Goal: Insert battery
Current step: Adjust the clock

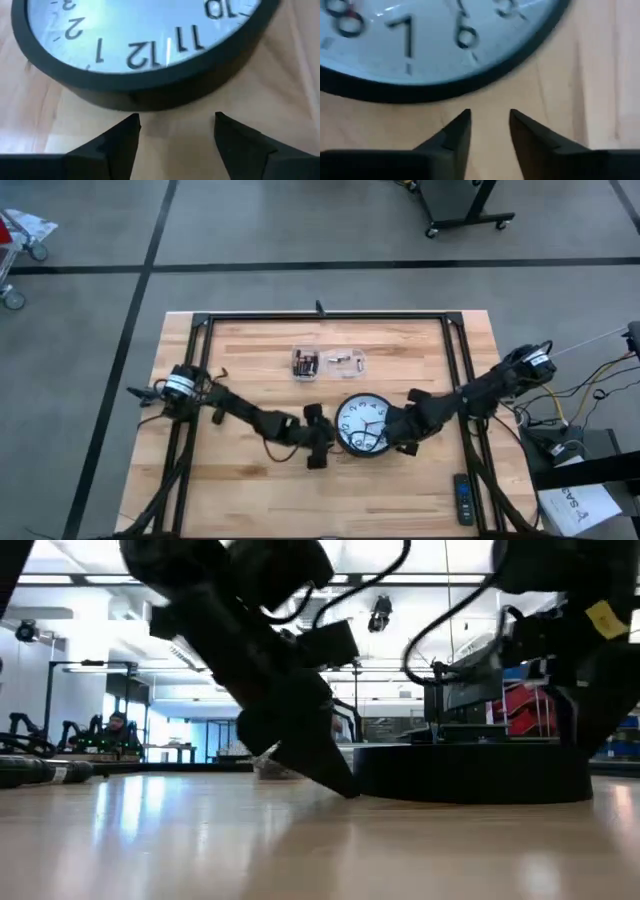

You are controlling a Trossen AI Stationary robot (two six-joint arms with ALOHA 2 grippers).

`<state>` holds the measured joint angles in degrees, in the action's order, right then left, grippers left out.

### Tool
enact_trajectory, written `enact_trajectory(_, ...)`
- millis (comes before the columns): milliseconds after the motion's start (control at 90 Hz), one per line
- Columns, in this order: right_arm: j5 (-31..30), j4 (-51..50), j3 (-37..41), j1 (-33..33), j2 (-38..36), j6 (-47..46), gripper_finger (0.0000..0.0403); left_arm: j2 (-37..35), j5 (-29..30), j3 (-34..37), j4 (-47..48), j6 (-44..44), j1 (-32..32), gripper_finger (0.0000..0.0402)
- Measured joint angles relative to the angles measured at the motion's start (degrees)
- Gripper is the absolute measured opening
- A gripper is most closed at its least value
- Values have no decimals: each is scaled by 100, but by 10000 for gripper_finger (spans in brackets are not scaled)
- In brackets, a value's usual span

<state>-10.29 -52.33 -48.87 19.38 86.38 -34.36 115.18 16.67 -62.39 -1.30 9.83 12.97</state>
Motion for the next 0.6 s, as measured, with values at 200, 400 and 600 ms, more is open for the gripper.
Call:
enact_trajectory(200, 398, 461, 24, -314, 283, 751, 184, -15, -321, 4, -70, -282, -361, 226)
enact_trajectory(400, 788, 792, -127, -156, 549, 645, 186, -222, -321, 11, 245, -327, -154, 222)
enact_trajectory(600, 751, 1242, -464, 273, 565, 389, 185, -757, -504, 31, 1391, -202, 266, 221)
